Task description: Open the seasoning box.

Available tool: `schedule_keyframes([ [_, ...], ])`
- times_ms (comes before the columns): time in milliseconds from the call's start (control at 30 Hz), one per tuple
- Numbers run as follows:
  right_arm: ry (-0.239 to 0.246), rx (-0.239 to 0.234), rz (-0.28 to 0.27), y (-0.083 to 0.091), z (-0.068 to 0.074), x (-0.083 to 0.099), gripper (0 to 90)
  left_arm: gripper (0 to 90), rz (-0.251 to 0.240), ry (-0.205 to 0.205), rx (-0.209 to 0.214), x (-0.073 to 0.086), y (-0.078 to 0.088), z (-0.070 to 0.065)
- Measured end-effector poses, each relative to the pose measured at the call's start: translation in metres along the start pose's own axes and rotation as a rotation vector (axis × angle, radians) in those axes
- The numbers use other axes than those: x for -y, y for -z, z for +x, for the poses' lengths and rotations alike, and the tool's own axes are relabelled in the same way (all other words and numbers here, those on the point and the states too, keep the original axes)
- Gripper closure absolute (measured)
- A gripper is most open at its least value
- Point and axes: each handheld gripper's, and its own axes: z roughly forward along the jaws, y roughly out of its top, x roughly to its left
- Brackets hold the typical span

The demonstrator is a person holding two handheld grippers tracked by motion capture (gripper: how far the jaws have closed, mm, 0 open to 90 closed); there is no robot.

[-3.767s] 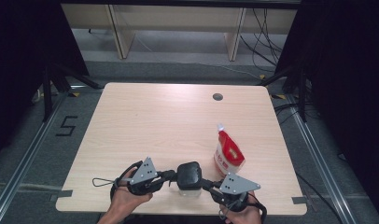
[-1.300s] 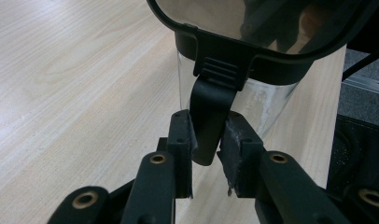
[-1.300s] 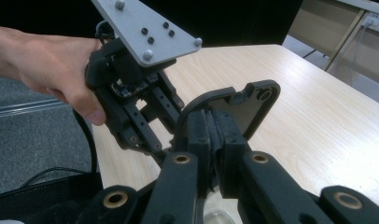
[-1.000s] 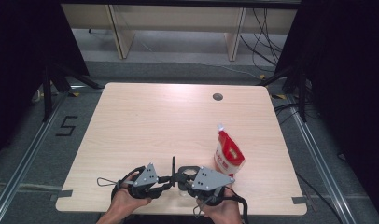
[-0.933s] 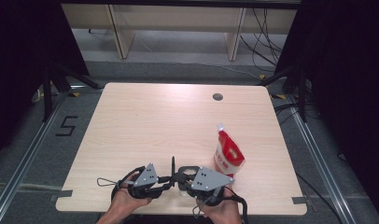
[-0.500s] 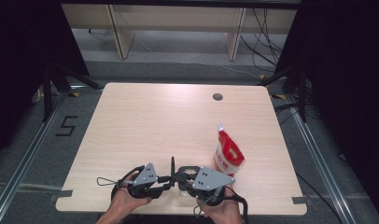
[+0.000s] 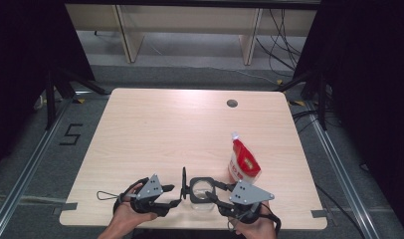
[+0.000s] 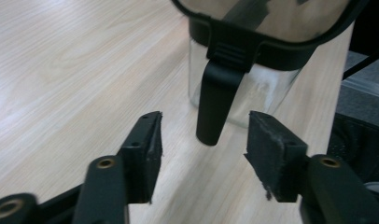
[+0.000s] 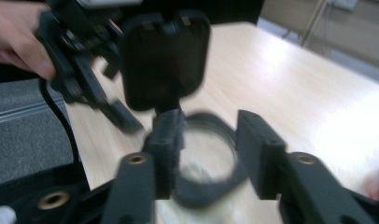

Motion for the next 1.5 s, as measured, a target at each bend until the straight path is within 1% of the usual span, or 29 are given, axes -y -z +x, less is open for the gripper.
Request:
schedule_keyframes([
  [33, -0.014, 0.009, 0.016, 0.005, -0.003, 0.006, 54.9, 38.8, -0.007, 0.02, -0.012, 0.001, 0.001, -0.002],
  [100, -0.031, 0.017, 0.017, 0.009, -0.005, 0.011, 52.6, 36.0, 0.005, 0.02, -0.033, 0.002, 0.004, -0.001],
  [133, -0.04, 0.02, 0.017, 0.011, -0.006, 0.013, 51.6, 35.1, -0.004, 0.038, -0.027, 0.003, 0.005, -0.002],
  [200, -0.047, 0.027, 0.021, 0.014, -0.007, 0.014, 51.0, 34.1, 0.007, 0.022, -0.033, 0.003, 0.007, -0.002],
  [333, -0.06, 0.054, 0.019, 0.024, -0.011, 0.022, 48.1, 32.5, 0.002, 0.039, -0.031, 0.006, 0.01, -0.002],
  [367, -0.093, 0.063, 0.03, 0.03, -0.01, 0.027, 47.2, 32.1, 0.02, 0.006, -0.027, 0.006, 0.013, 0.0],
  [433, -0.097, 0.072, 0.033, 0.035, -0.01, 0.032, 46.8, 30.9, 0.016, 0.014, -0.038, 0.006, 0.013, -0.001],
  [500, -0.118, 0.086, 0.041, 0.039, -0.011, 0.038, 45.4, 29.2, 0.001, 0.06, -0.037, 0.008, 0.013, -0.003],
  [533, -0.118, 0.086, 0.041, 0.039, -0.011, 0.038, 45.4, 28.7, 0.001, 0.06, -0.037, 0.008, 0.013, -0.003],
  [567, -0.114, 0.092, 0.042, 0.041, -0.013, 0.04, 45.0, 28.7, 0.009, 0.041, -0.037, 0.008, 0.014, -0.002],
  [600, -0.142, 0.111, 0.054, 0.046, -0.015, 0.045, 43.9, 26.8, 0.017, 0.07, -0.039, 0.009, 0.014, -0.004],
  [633, -0.15, 0.112, 0.055, 0.048, -0.017, 0.047, 43.9, 26.0, 0.011, 0.08, -0.042, 0.009, 0.014, -0.006],
  [667, -0.15, 0.112, 0.055, 0.048, -0.017, 0.047, 43.2, 26.0, 0.014, 0.074, -0.041, 0.01, 0.014, -0.006],
  [733, -0.165, 0.144, 0.051, 0.052, -0.021, 0.052, 41.7, 26.0, 0.02, 0.072, -0.035, 0.01, 0.015, -0.006],
  [867, -0.205, 0.169, 0.059, 0.058, -0.028, 0.061, 38.4, 25.7, 0.005, 0.096, -0.034, 0.009, 0.018, -0.009],
  [900, -0.242, 0.192, 0.07, 0.062, -0.03, 0.065, 36.7, 25.7, 0.004, 0.089, -0.037, 0.01, 0.019, -0.009],
  [967, -0.222, 0.206, 0.063, 0.063, -0.033, 0.067, 35.9, 25.7, 0.0, 0.103, -0.036, 0.01, 0.019, -0.01],
  [1000, -0.247, 0.209, 0.061, 0.063, -0.032, 0.068, 35.2, 25.7, 0.016, 0.089, -0.042, 0.01, 0.021, -0.01],
  [1033, -0.243, 0.213, 0.074, 0.064, -0.034, 0.069, 33.8, 25.7, 0.013, 0.089, -0.039, 0.011, 0.021, -0.01],
  [1067, -0.219, 0.215, 0.062, 0.063, -0.037, 0.071, 30.9, 25.7, 0.009, 0.09, -0.046, 0.012, 0.022, -0.011],
  [1133, -0.246, 0.214, 0.074, 0.062, -0.037, 0.073, 27.8, 25.7, 0.014, 0.082, -0.043, 0.012, 0.023, -0.011],
  [1200, -0.246, 0.231, 0.075, 0.061, -0.037, 0.073, 24.7, 25.7, 0.019, 0.083, -0.043, 0.011, 0.024, -0.011],
  [1233, -0.246, 0.231, 0.075, 0.061, -0.037, 0.073, 24.7, 25.7, 0.011, 0.117, -0.042, 0.012, 0.023, -0.013],
  [1267, -0.258, 0.22, 0.065, 0.06, -0.038, 0.074, 23.4, 25.7, 0.015, 0.106, -0.042, 0.012, 0.023, -0.012],
  [1300, -0.263, 0.237, 0.059, 0.06, -0.04, 0.074, 21.0, 25.7, 0.005, 0.121, -0.041, 0.012, 0.022, -0.013],
  [1367, -0.267, 0.246, 0.044, 0.058, -0.042, 0.075, 18.7, 25.6, 0.007, 0.123, -0.039, 0.012, 0.02, -0.014],
  [1433, -0.278, 0.255, 0.042, 0.058, -0.044, 0.076, 18.5, 25.6, 0.023, 0.12, -0.042, 0.013, 0.019, -0.015],
  [1467, -0.297, 0.257, 0.042, 0.058, -0.043, 0.076, 17.9, 25.6, 0.04, 0.095, -0.035, 0.012, 0.02, -0.014],
  [1500, -0.276, 0.253, 0.036, 0.057, -0.046, 0.076, 16.7, 25.6, 0.043, 0.1, -0.029, 0.012, 0.019, -0.014],
])
